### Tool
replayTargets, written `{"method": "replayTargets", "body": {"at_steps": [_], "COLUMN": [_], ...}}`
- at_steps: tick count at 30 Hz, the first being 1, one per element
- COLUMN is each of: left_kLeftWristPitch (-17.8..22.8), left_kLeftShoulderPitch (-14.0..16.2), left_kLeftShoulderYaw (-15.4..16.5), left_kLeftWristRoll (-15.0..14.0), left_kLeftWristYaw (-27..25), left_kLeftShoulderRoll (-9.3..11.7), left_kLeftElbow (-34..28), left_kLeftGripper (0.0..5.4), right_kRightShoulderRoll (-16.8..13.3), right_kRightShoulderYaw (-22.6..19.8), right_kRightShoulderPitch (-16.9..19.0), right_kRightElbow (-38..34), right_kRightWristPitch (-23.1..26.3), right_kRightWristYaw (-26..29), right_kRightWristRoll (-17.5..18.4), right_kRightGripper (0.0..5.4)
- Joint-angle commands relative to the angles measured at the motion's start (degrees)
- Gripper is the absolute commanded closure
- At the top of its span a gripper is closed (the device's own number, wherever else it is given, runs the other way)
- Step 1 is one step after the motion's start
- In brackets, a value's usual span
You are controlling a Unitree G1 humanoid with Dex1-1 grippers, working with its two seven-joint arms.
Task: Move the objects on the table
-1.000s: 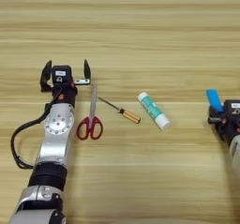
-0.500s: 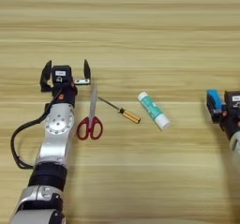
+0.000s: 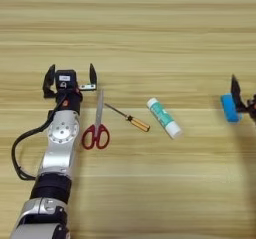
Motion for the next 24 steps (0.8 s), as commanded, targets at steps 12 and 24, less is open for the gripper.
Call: {"method": "replayTargets", "body": {"at_steps": [12,24], "left_kLeftWristPitch": [0.7,0.7], "left_kLeftShoulderPitch": [0.2,0.2], "left_kLeftShoulderYaw": [-0.2,-0.2], "left_kLeftWristRoll": [0.5,0.6], "left_kLeftWristYaw": [0.0,0.0], "left_kLeftShoulderRoll": [0.0,0.0], "left_kLeftElbow": [0.0,0.0], "left_kLeftGripper": [0.00,0.00], "right_kRightShoulderRoll": [-3.3,-3.8], "right_kRightShoulderYaw": [-6.8,-10.2], "right_kRightShoulderPitch": [-4.0,-6.6], "right_kRightElbow": [1.4,8.7], "right_kRightWristPitch": [-2.0,0.4], "right_kRightWristYaw": [-3.9,-3.3], "right_kRightWristRoll": [-0.9,3.9], "right_kRightGripper": [0.02,0.02]}}
